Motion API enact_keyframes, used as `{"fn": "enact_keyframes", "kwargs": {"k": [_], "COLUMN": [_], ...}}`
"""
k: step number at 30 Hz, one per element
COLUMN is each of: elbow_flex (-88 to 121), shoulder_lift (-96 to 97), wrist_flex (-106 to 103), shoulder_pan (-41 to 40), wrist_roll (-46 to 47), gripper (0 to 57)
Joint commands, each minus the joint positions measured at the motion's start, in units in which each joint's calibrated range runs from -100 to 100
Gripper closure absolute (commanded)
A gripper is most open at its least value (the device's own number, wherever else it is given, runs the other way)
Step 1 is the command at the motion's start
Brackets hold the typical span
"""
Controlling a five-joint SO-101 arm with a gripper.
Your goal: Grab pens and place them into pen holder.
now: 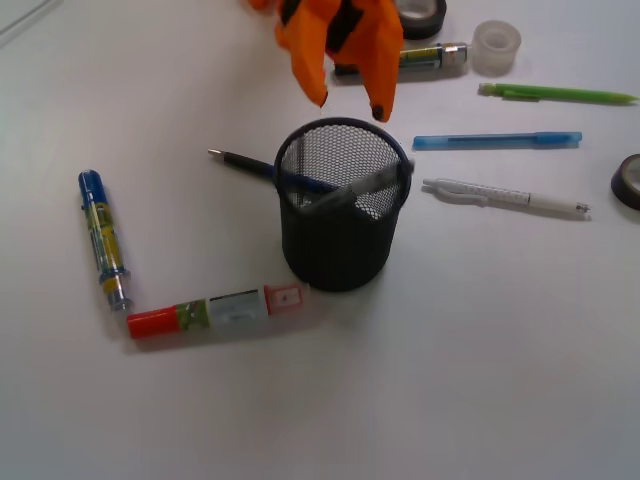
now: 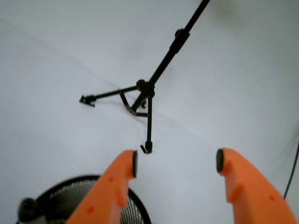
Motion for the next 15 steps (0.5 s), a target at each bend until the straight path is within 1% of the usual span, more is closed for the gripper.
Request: {"fn": "enact_keyframes", "kwargs": {"k": [1,5,8,11,15], "elbow_flex": [-2.43,-2.07,-1.98,-1.98,-1.89], "shoulder_lift": [-13.6,-24.48,-31.45,-37.23,-41.74], "wrist_flex": [28.55,54.01,71.33,86.82,100.29], "shoulder_pan": [2.2,4.52,4.22,-0.12,-7.82], "wrist_roll": [5.62,8.55,8.74,10.4,11.92], "gripper": [37.4,37.4,37.5,37.5,37.5]}}
